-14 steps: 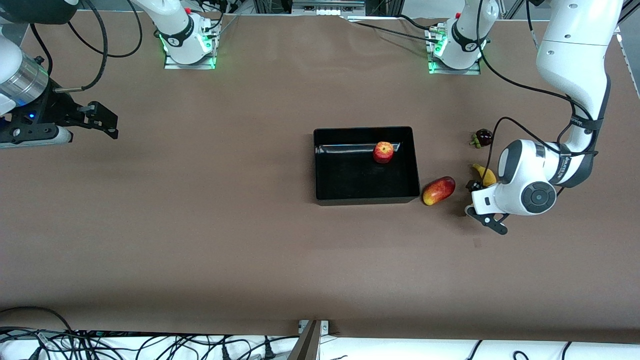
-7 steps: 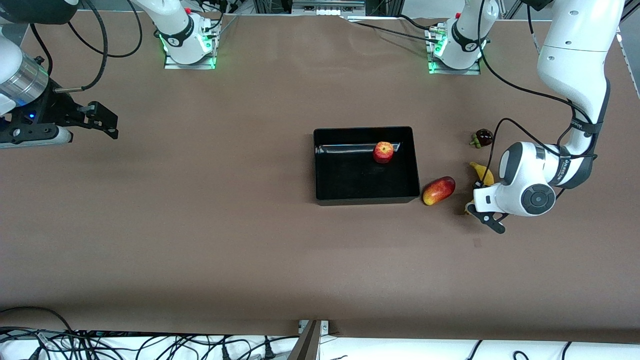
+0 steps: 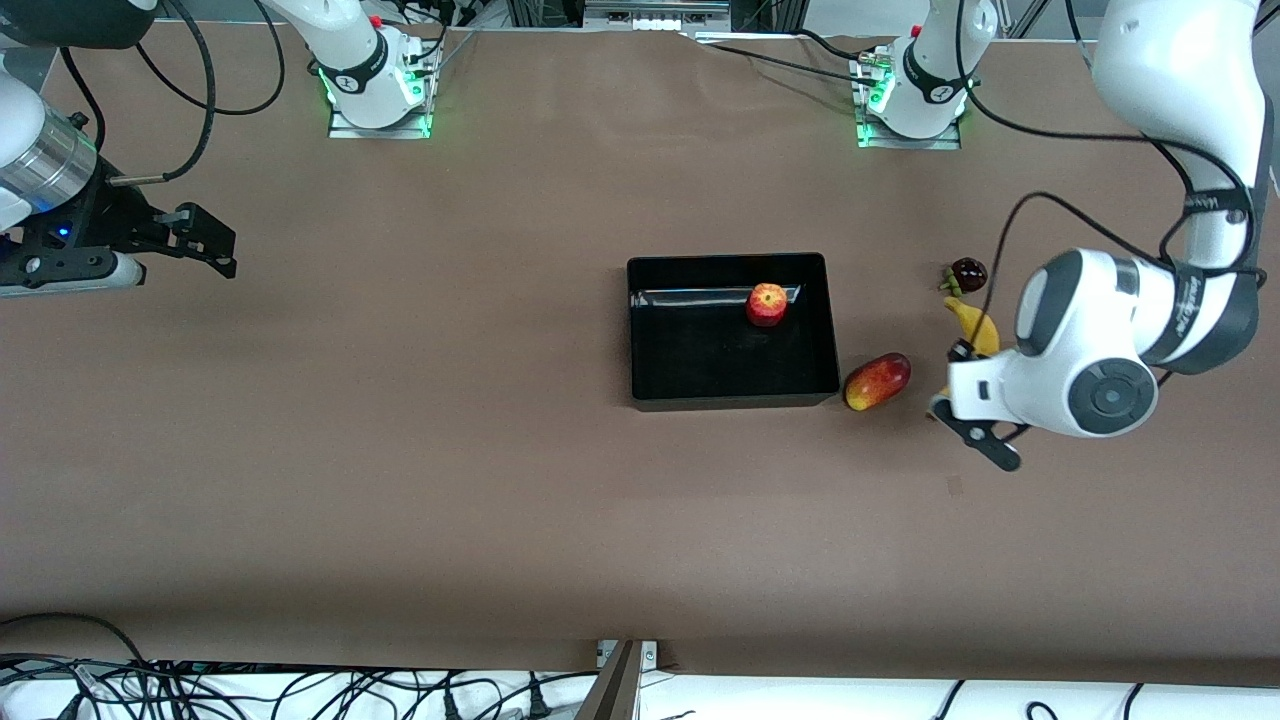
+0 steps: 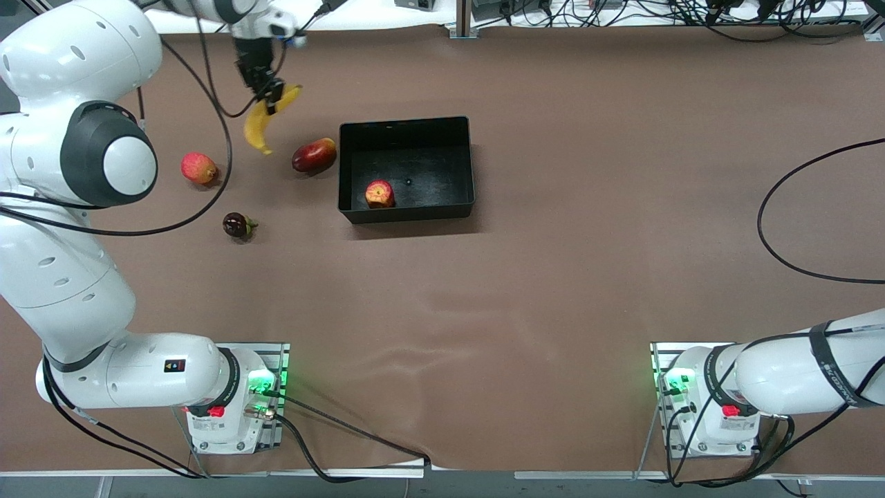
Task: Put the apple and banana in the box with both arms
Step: 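Lower the left gripper, grasp the banana and lift it, then carry the banana into the black box and open the left gripper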
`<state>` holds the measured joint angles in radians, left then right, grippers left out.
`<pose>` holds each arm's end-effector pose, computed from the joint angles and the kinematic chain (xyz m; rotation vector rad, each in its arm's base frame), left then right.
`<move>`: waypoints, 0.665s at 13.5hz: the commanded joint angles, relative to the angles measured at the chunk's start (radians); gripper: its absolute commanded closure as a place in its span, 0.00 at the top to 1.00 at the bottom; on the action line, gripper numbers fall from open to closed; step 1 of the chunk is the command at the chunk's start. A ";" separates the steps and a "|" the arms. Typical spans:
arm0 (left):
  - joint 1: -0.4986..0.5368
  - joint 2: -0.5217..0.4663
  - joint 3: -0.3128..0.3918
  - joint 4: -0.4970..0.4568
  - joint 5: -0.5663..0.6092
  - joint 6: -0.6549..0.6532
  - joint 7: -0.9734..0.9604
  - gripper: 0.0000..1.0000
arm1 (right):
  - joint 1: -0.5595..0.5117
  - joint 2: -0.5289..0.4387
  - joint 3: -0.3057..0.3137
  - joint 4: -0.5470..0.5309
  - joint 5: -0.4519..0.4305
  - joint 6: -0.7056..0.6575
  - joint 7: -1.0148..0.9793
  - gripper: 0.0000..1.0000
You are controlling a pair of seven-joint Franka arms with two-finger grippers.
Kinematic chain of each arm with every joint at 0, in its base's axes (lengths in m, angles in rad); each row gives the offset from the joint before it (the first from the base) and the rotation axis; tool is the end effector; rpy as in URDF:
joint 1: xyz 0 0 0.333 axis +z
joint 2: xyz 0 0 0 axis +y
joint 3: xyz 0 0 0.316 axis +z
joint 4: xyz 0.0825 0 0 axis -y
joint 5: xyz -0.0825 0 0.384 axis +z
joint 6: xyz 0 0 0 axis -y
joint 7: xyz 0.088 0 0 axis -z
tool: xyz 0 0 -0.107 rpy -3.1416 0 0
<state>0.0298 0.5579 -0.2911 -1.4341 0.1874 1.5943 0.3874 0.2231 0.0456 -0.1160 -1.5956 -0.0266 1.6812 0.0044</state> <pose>0.6507 -0.1213 0.3540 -2.9103 1.0224 0.5841 0.5746 0.0607 0.5970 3.1071 0.1638 0.0654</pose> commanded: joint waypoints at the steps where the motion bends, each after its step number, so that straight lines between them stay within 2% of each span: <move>1: -0.049 0.025 -0.101 0.024 -0.083 -0.033 -0.304 0.00 | -0.004 0.008 0.004 0.019 -0.012 -0.001 0.009 1.00; 3: -0.155 0.062 -0.111 0.027 -0.137 -0.016 -0.547 0.00 | -0.004 0.008 0.004 0.019 -0.012 -0.001 0.009 1.00; 5: -0.266 0.103 -0.111 0.020 -0.140 0.100 -0.751 0.00 | -0.004 0.008 0.002 0.019 -0.012 -0.001 0.009 1.00; 6: -0.292 0.121 -0.111 0.002 -0.138 0.171 -0.815 0.00 | -0.004 0.008 0.004 0.019 -0.012 -0.001 0.009 1.00; 9: -0.300 0.184 -0.109 -0.003 -0.128 0.280 -0.818 0.00 | -0.004 0.008 0.004 0.019 -0.012 -0.001 0.009 1.00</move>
<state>-0.2935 0.7150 -0.4071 -1.4441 0.0596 1.8301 -0.4320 0.2231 0.0457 -0.1169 -1.5954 -0.0266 1.6815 0.0045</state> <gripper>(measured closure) 0.661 0.000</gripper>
